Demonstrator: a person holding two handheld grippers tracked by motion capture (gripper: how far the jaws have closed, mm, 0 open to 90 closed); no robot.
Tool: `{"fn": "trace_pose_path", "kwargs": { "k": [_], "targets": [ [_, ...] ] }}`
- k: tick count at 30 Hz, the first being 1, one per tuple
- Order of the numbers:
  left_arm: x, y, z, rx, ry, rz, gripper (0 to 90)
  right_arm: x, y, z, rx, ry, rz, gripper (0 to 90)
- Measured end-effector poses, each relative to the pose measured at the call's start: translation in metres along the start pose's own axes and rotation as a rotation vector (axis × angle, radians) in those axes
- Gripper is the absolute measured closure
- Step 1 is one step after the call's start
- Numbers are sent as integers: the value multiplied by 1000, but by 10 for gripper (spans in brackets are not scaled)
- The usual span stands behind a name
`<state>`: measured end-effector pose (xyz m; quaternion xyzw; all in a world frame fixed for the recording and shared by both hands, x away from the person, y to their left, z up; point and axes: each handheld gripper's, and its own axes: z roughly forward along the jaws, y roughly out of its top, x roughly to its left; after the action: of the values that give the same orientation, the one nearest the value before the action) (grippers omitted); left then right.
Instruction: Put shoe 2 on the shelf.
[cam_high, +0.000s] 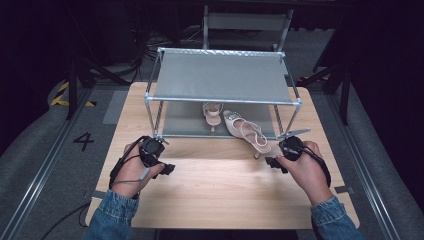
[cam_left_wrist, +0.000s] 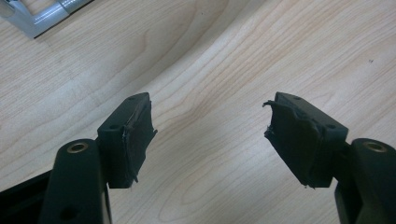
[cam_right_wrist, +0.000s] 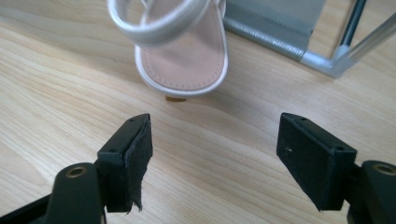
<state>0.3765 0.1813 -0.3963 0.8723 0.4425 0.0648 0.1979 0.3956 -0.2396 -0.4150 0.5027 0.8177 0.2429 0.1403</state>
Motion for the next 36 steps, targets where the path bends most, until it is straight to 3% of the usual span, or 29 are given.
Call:
{"fn": "trace_pose_path", "kwargs": {
  "k": [4, 9, 19, 21, 24, 27, 30, 36],
  "targets": [
    [1, -1, 0, -1, -1, -3, 306, -1, -3, 10, 14, 9, -7, 299],
    [2, -2, 0, 1, 1, -7, 306, -2, -3, 24, 42, 17, -58, 425],
    [2, -4, 0, 5, 1, -13, 306, 2, 4, 43, -18, 84, -98, 517],
    [2, -4, 0, 3, 1, -16, 306, 4, 7, 47, -58, 106, -99, 588],
    [3, -5, 0, 4, 1, -17, 311, 6, 10, 46, -58, 89, -117, 669],
    [4, -5, 0, 0, 3, -17, 310, 11, 18, 38, -89, 111, -79, 746],
    [3, -5, -1, 4, 2, -25, 310, 15, 24, 35, -94, 99, -87, 756],
    [4, -6, -2, -2, 4, -14, 310, 28, 35, 38, -84, 127, -72, 766]
  ]
}}
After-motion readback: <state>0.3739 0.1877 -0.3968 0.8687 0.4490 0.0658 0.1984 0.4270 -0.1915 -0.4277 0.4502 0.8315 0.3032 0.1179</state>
